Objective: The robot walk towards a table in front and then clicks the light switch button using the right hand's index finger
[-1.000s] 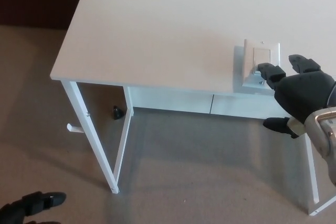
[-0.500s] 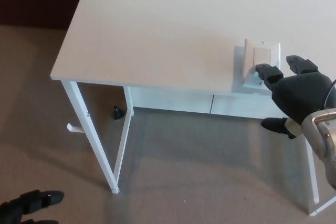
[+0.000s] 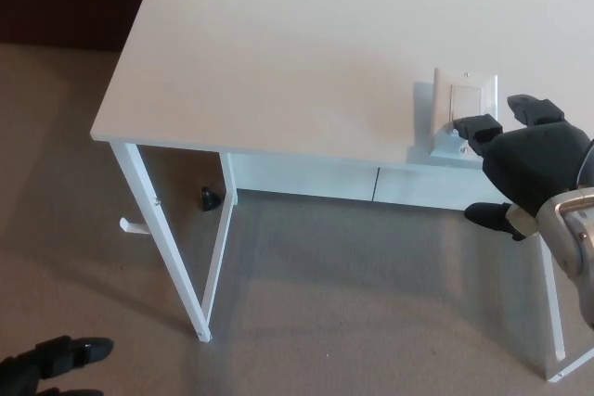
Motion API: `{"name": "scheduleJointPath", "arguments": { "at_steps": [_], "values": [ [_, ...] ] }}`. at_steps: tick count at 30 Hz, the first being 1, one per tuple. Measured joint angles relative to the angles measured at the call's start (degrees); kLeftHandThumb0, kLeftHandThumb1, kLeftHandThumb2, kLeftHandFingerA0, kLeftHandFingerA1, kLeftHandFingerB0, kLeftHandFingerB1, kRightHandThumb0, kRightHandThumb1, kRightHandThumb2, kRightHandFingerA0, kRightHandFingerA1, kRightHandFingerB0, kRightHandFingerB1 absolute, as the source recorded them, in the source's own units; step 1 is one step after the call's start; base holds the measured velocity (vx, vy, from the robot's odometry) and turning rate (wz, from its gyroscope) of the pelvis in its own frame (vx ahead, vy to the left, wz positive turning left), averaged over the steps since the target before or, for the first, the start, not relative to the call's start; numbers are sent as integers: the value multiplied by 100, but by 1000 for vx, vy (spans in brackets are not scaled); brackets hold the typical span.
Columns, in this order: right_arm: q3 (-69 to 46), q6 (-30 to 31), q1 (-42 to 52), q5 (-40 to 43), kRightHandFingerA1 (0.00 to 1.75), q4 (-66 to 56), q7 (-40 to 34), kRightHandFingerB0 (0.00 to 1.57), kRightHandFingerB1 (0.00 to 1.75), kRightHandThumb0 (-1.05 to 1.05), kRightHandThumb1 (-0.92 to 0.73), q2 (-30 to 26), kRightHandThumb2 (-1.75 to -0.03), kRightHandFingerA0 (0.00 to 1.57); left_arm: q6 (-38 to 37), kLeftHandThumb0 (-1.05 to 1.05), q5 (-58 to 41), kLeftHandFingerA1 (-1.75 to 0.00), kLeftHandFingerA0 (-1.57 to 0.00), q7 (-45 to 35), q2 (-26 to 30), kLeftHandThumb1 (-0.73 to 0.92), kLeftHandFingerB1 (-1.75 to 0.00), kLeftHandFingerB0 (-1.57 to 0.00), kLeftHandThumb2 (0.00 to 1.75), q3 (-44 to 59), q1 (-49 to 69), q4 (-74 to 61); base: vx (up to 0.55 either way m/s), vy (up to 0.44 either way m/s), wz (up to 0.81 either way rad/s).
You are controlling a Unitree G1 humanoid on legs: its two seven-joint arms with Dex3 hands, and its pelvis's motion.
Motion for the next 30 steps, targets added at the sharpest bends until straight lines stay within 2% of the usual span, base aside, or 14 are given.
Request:
{"name": "scheduleJointPath", "arguments": {
  "at_steps": [1, 2, 4, 5, 6, 14, 16, 17, 20, 21, 23, 25, 26, 30],
  "values": [
    [-3, 0, 0, 2, 19, -2, 0, 38, 33, -72, -73, -5, -63, 0, -1, -20, 0, -42, -44, -1, 0, 61, -39, -38, 58, 0, -9, 8, 0, 0, 0],
    [-6, 0, -1, 3, 17, -2, 0, 25, 44, -75, -60, -9, -92, 0, -6, -20, 0, -42, -44, -3, 0, 61, -39, -39, 58, 0, -16, 20, 0, 0, 0],
    [-10, -1, -6, 6, 17, -2, 1, 25, 44, -75, -60, -11, -92, 0, -12, -20, 1, -42, -44, -4, 1, 61, -39, -39, 58, 0, -30, 28, 0, 0, 0],
    [-11, -1, -6, 7, 16, -2, 1, 20, 43, -75, -60, -11, -92, 0, -12, -20, 0, -42, -45, -4, 1, 62, -39, -39, 58, 0, -37, 28, 0, 0, 0],
    [-13, 0, -6, 9, 13, -5, 7, 27, 30, -74, -74, -11, -63, 0, -13, -20, -1, -42, -45, -6, 1, 62, -39, -39, 58, 1, -42, 27, 0, 0, 0],
    [-19, -7, -16, 43, 13, 35, 23, 23, 28, -72, -73, -9, -63, 0, -12, -19, -1, -42, -44, -9, 1, 62, -39, -39, 58, 2, -47, 13, 0, 0, 0],
    [-19, -7, -31, 60, 15, 75, 24, 18, 39, -75, -59, -4, -92, 0, -12, -19, -3, -42, -44, -11, 1, 61, -39, -39, 58, 3, -51, 8, 0, 0, 0],
    [-19, -8, -40, 67, 15, 94, 24, 24, 29, -73, -73, -1, -63, 0, -12, -19, -3, -42, -44, -11, 1, 61, -39, -39, 58, 3, -54, 9, 0, 0, 0],
    [-19, -22, -103, 101, 13, 235, 4, 24, 28, -72, -73, 32, -63, 0, -12, -20, -6, -42, -46, -12, 2, 62, -39, -40, 58, 5, -71, 2, 0, 0, 0],
    [-18, -28, -116, 113, 12, 293, -6, 22, 40, -78, -60, 37, -92, 0, -12, -19, -5, -42, -45, -11, 2, 62, -39, -40, 58, 5, -72, -20, 0, 0, 0],
    [-18, -34, -127, 125, 12, 349, -23, 22, 40, -78, -60, 38, -92, 0, -12, -19, -2, -42, -45, -10, 4, 62, -39, -39, 58, 5, -70, -34, 0, 0, 0],
    [-18, -47, -167, 145, 13, 437, -58, 21, 40, -77, -60, 43, -92, 0, -12, -19, -3, -42, -45, -10, 3, 62, -39, -39, 58, 5, -72, -52, 0, 0, 0],
    [-17, -54, -180, 153, 16, 468, -75, 24, 29, -73, -73, 47, -62, 0, -12, -19, -4, -42, -45, -11, 4, 62, -39, -39, 58, 5, -74, -51, 0, 0, 0],
    [-17, -70, -212, 193, 16, 576, -141, 24, 29, -73, -73, 55, -63, 0, -12, -20, -4, -42, -46, -10, 3, 62, -39, -40, 58, 5, -82, -41, 0, 0, 0]
  ]
}}
